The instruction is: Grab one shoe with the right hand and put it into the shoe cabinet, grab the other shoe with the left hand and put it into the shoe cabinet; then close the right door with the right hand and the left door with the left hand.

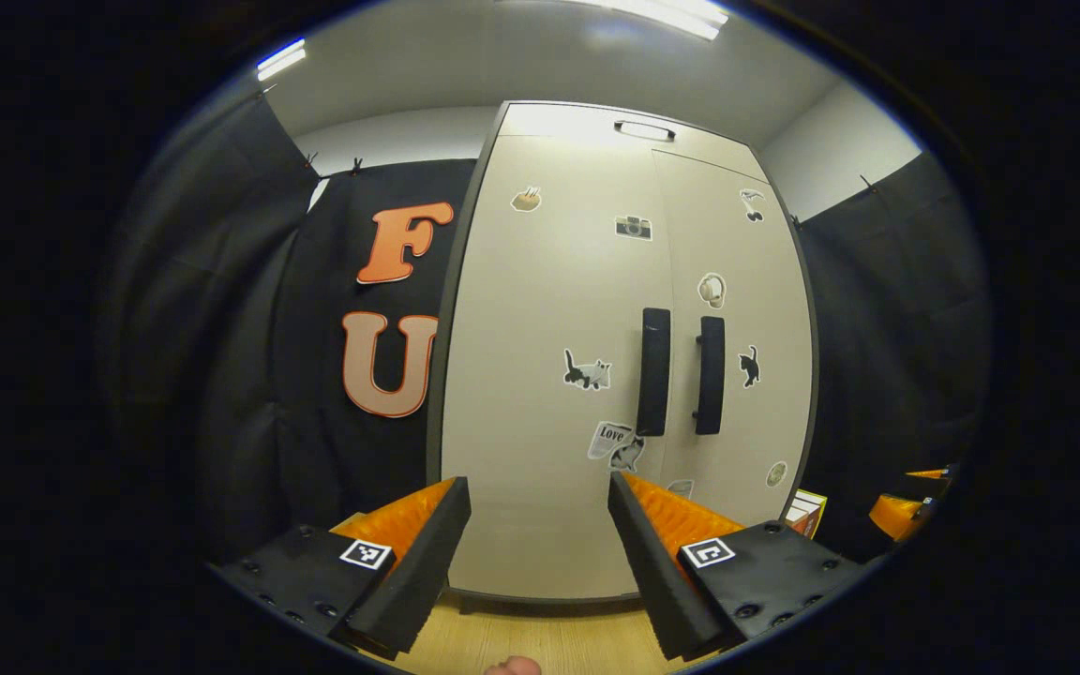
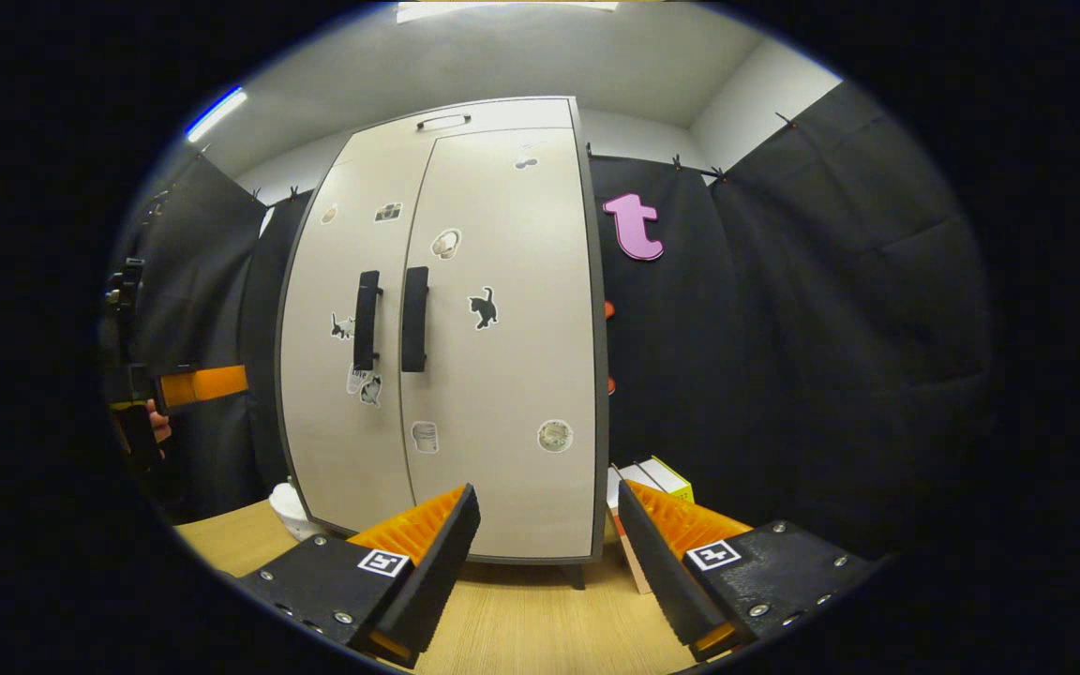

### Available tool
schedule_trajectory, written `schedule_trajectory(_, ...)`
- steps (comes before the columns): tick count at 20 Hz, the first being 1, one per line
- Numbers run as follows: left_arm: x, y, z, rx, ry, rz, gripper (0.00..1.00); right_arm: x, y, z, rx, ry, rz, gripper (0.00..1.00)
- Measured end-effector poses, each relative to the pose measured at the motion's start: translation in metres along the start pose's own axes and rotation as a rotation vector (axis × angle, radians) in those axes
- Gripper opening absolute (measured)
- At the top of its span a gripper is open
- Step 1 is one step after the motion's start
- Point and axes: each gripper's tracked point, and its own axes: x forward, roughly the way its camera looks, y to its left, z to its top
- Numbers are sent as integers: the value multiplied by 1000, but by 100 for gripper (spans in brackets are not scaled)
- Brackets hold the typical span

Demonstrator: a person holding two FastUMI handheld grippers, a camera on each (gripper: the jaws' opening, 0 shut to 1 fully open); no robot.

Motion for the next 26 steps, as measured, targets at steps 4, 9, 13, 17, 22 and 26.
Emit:
schedule_trajectory(4, -38, 11, -17, -35, 28, 32, 96, -5, 10, -8, -11, 14, 19, 92)
schedule_trajectory(9, -69, 20, -42, -16, 69, 69, 96, -18, 16, -12, 3, -2, 17, 92)
schedule_trajectory(13, -78, 19, -44, 11, 70, 66, 96, -24, 23, -13, 9, -6, 19, 92)
schedule_trajectory(17, -78, 15, -34, 15, 53, 45, 96, -28, 26, -16, 3, 3, 25, 92)
schedule_trajectory(22, -79, 15, -29, 3, 44, 47, 97, -28, 29, -15, 10, 0, 30, 92)
schedule_trajectory(26, -80, 18, -31, 3, 46, 58, 96, -24, 25, -9, 4, -13, 22, 92)
